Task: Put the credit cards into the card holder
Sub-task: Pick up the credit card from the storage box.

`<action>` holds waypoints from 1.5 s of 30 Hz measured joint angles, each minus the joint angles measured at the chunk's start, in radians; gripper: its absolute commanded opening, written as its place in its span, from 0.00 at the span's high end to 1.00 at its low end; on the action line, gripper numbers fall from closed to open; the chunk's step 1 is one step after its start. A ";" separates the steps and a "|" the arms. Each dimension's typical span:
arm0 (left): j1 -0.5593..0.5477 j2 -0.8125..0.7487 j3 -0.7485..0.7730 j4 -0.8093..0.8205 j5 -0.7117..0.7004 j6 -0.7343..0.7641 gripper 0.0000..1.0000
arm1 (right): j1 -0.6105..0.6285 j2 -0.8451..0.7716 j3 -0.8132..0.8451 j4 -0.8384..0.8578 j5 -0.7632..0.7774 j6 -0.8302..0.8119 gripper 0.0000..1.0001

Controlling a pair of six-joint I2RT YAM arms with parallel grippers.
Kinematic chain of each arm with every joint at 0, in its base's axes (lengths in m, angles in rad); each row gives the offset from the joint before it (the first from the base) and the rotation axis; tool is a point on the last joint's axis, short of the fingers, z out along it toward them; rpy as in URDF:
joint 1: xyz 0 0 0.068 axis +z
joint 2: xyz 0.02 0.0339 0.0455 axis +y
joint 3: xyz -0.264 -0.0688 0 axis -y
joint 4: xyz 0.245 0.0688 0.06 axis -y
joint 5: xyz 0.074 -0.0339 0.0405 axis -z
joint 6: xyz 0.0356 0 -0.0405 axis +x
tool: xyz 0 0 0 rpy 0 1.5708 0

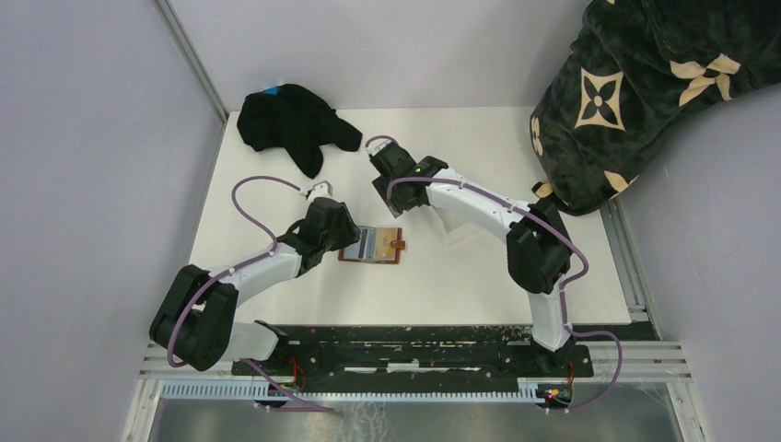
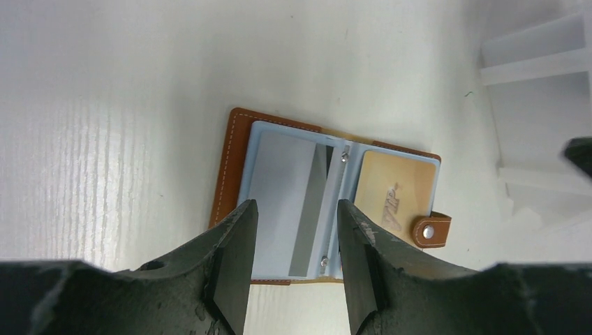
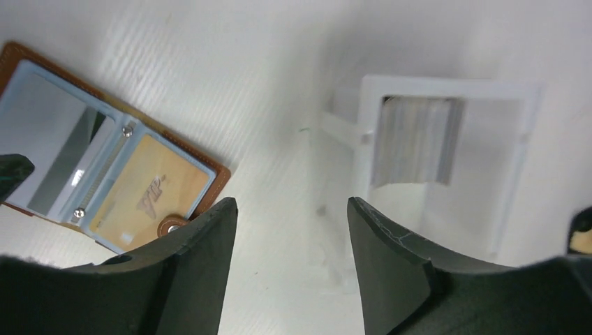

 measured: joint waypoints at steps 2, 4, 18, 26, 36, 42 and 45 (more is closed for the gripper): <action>0.005 0.004 0.000 -0.008 0.001 0.006 0.47 | -0.011 -0.003 0.050 -0.012 0.005 -0.030 0.35; 0.010 0.007 0.000 -0.017 0.002 0.010 0.47 | -0.032 -0.003 0.097 -0.026 0.002 -0.053 0.36; 0.034 0.039 0.000 -0.066 0.032 0.032 0.47 | -0.302 0.035 0.200 -0.070 -0.192 -0.053 0.38; 0.052 0.044 -0.002 -0.100 0.055 0.036 0.47 | -0.323 0.079 0.201 -0.074 -0.356 -0.030 0.40; 0.062 0.044 -0.002 -0.102 0.080 0.042 0.47 | -0.409 0.082 0.171 -0.052 -0.504 0.016 0.42; 0.063 0.043 -0.001 -0.111 0.080 0.043 0.47 | -0.449 0.095 0.148 -0.032 -0.579 0.037 0.43; 0.066 0.043 0.015 -0.131 0.080 0.043 0.47 | -0.456 0.114 0.134 -0.023 -0.615 0.049 0.43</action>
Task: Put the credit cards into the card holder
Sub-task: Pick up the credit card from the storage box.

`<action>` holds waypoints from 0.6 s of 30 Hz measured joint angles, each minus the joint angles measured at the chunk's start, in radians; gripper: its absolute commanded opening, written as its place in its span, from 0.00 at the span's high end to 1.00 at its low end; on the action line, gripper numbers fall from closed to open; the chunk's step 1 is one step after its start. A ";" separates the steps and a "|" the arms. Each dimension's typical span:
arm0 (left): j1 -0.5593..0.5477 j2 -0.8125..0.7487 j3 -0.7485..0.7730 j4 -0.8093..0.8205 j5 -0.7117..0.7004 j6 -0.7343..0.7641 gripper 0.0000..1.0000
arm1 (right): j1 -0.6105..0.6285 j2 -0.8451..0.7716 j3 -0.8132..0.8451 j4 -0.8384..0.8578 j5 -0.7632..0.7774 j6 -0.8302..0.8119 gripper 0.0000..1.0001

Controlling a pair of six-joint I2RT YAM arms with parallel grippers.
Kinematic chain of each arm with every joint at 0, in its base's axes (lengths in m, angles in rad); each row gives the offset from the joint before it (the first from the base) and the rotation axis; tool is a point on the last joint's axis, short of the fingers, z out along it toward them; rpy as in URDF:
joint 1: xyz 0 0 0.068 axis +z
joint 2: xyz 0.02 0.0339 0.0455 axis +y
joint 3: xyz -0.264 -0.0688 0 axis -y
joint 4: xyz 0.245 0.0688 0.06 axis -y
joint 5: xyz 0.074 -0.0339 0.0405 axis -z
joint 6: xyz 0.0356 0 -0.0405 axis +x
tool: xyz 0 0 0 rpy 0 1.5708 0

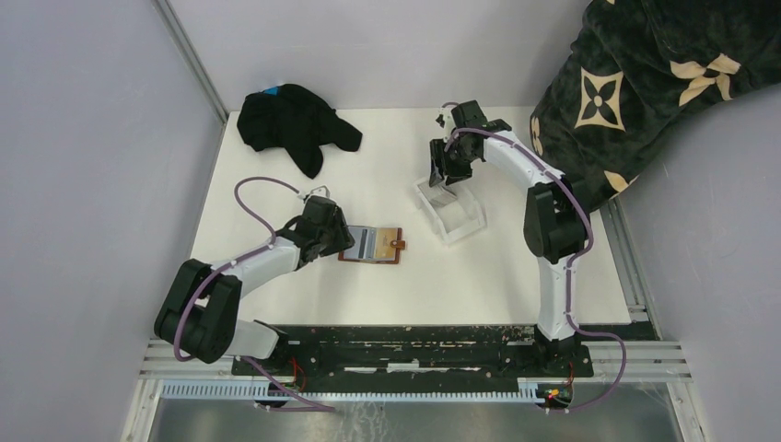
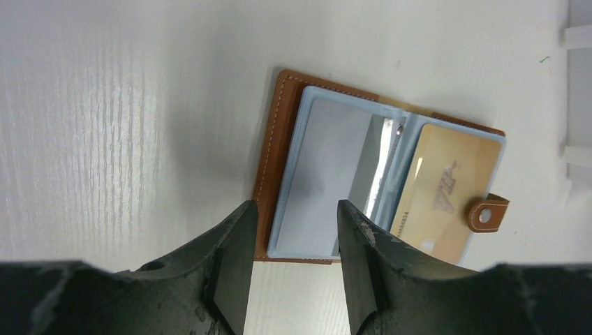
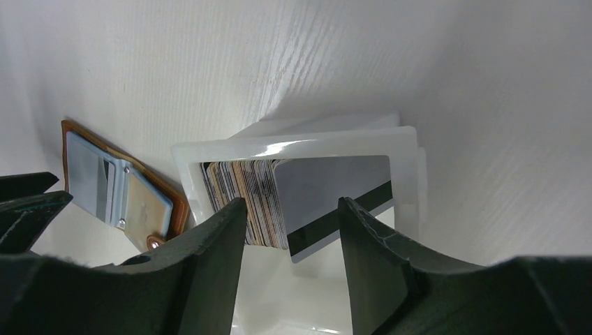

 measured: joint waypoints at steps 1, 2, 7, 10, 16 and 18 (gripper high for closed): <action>0.000 -0.001 0.010 -0.007 0.000 0.000 0.46 | -0.003 0.006 -0.006 0.002 -0.012 0.004 0.43; 0.001 -0.001 0.023 -0.015 0.000 0.000 0.46 | -0.005 0.011 -0.012 0.002 -0.022 0.006 0.43; 0.001 -0.001 0.122 -0.027 0.002 0.000 0.46 | -0.018 0.018 -0.019 0.011 -0.061 0.018 0.47; 0.001 0.008 0.185 -0.024 0.020 -0.001 0.46 | -0.023 0.018 -0.023 0.018 -0.079 0.026 0.51; -0.016 0.156 0.330 -0.002 0.063 -0.002 0.46 | -0.031 0.018 -0.037 0.030 -0.100 0.033 0.55; -0.033 0.222 0.372 -0.001 0.077 -0.002 0.46 | -0.031 0.018 -0.041 0.036 -0.109 0.035 0.56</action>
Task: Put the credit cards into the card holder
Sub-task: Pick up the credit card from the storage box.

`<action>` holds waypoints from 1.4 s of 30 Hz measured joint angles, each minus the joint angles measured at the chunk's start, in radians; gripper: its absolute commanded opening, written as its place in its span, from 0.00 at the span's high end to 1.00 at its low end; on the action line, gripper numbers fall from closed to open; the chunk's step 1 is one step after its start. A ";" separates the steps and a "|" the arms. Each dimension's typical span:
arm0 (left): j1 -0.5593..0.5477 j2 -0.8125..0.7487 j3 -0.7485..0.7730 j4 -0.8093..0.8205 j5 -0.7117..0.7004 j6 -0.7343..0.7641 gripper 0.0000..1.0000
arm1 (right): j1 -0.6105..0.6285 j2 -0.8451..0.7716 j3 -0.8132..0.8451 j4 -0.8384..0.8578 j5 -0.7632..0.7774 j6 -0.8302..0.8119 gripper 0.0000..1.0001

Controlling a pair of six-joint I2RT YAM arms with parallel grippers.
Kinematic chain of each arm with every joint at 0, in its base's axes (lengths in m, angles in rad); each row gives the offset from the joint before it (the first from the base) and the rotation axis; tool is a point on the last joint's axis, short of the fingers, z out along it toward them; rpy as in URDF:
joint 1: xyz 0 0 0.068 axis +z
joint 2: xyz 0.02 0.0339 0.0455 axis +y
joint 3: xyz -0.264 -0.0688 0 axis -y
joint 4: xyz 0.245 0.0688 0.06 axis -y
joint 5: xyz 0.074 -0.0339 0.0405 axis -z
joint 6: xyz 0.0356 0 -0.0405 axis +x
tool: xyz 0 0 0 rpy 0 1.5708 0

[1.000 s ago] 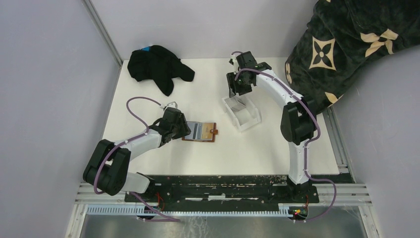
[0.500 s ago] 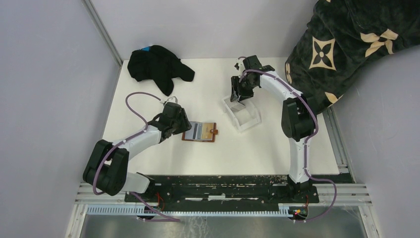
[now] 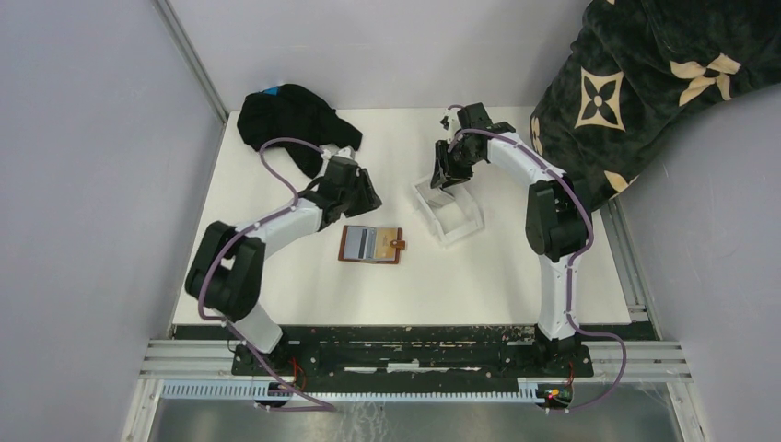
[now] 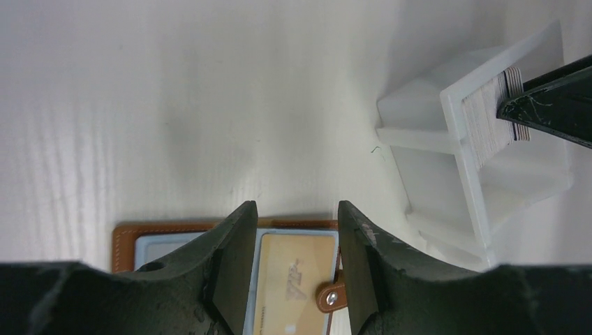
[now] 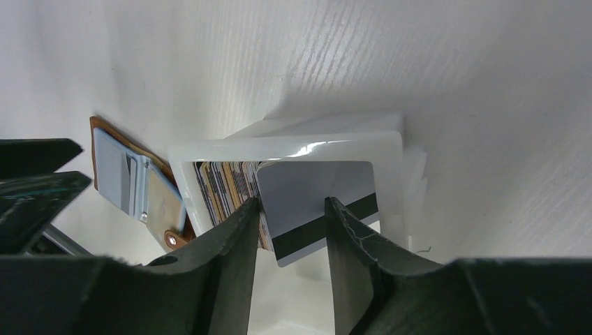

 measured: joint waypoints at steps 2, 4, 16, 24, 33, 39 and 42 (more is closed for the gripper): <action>-0.020 0.063 0.040 -0.001 0.009 -0.001 0.46 | 0.000 0.000 -0.003 0.006 -0.007 0.005 0.59; -0.040 0.121 0.082 -0.004 0.021 -0.002 0.46 | 0.000 0.000 -0.004 0.008 -0.013 0.010 0.60; -0.100 0.329 0.309 -0.040 0.058 -0.010 0.46 | 0.010 0.000 -0.002 0.005 -0.027 0.023 0.63; -0.106 0.390 0.364 -0.098 0.064 -0.010 0.46 | 0.028 0.000 0.032 -0.026 -0.013 0.021 0.64; -0.109 0.401 0.386 -0.134 0.071 -0.009 0.46 | 0.053 0.000 0.076 -0.062 0.018 0.020 0.72; -0.109 0.401 0.396 -0.146 0.071 -0.009 0.46 | 0.074 0.000 0.101 -0.089 0.076 -0.003 0.78; -0.109 0.401 0.397 -0.147 0.072 -0.009 0.46 | 0.099 -0.004 0.114 -0.111 0.136 -0.026 0.82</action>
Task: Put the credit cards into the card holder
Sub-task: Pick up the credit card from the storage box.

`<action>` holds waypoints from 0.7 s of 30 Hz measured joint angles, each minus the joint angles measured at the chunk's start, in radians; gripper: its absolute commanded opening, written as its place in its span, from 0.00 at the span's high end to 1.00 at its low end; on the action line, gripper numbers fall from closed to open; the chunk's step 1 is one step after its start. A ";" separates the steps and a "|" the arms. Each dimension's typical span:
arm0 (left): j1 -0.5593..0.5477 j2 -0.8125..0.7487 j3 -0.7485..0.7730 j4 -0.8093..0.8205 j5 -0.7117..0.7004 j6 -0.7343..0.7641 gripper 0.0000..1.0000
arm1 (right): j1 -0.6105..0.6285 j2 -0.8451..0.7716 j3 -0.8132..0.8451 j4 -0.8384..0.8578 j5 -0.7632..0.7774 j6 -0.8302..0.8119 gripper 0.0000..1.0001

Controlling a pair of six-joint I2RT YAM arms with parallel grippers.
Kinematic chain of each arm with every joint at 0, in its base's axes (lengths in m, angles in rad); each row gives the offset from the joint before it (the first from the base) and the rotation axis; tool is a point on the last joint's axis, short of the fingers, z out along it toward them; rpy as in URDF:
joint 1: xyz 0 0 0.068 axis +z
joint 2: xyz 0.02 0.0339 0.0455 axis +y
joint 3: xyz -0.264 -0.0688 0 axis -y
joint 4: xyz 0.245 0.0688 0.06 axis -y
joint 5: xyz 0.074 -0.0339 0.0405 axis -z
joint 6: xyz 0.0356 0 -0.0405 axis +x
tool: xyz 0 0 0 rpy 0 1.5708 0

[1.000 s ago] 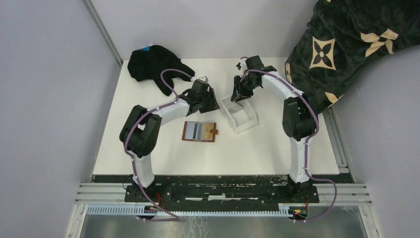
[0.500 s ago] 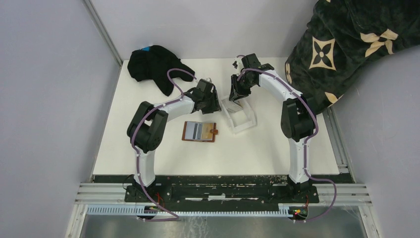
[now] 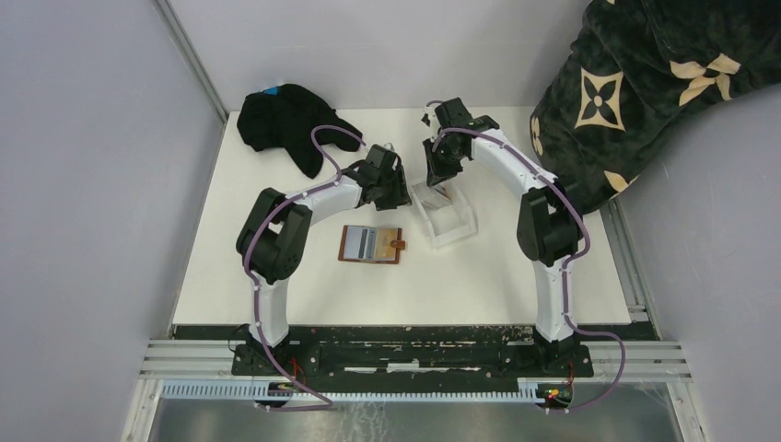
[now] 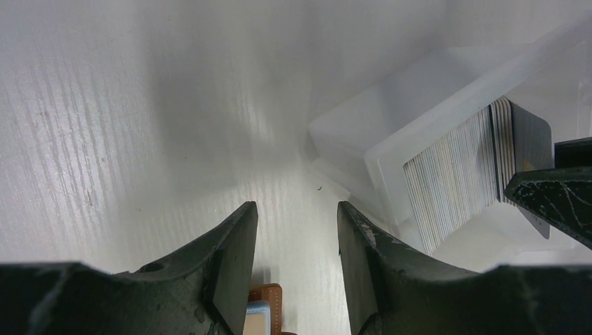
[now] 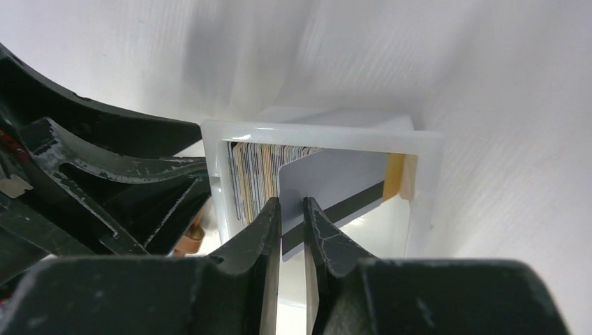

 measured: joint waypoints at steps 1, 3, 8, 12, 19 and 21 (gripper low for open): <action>0.000 0.000 0.000 0.000 0.000 0.000 0.46 | 0.010 -0.002 0.004 -0.007 0.025 -0.009 0.83; 0.000 0.000 0.000 0.000 0.000 0.000 0.46 | 0.029 -0.009 0.011 -0.024 0.075 -0.025 0.87; 0.000 0.000 0.000 0.001 0.001 0.000 0.46 | 0.072 -0.032 0.021 -0.068 0.181 -0.053 0.94; 0.000 0.000 0.000 0.008 0.003 0.000 0.46 | 0.092 -0.057 0.021 -0.091 0.245 -0.061 0.99; 0.000 -0.005 0.000 0.025 0.005 0.002 0.46 | 0.098 -0.085 0.021 -0.108 0.360 -0.068 0.99; 0.002 -0.014 -0.001 0.026 0.005 0.003 0.46 | 0.098 -0.099 0.019 -0.109 0.389 -0.071 0.99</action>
